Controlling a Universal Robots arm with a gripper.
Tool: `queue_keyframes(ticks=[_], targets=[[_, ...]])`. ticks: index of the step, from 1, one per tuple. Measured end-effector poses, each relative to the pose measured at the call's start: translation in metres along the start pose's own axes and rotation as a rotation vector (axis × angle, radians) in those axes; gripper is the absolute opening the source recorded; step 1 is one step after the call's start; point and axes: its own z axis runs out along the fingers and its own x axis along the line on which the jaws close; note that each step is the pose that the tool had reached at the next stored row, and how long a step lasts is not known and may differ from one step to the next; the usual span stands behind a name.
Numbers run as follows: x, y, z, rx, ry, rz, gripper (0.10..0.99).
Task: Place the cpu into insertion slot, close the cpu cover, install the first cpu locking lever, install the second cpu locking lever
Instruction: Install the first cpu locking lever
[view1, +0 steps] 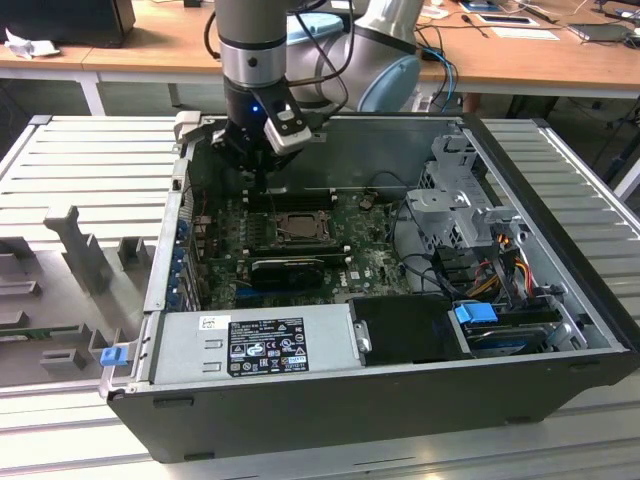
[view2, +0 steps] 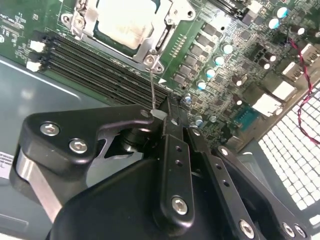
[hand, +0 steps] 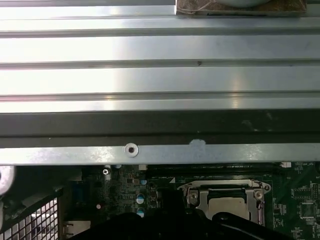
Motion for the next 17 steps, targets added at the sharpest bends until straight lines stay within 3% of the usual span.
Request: queue_keyframes(ticks=[10, 15, 17], targets=[[-0.0213, 0.0004, 0.0014, 0.000, -0.0001, 0.000, 0.106], [-0.0400, 0.0006, 0.0042, 0.000, -0.0001, 0.000, 0.106], [-0.0451, 0.0006, 0.0057, -0.006, 0.0000, 0.000, 0.106]])
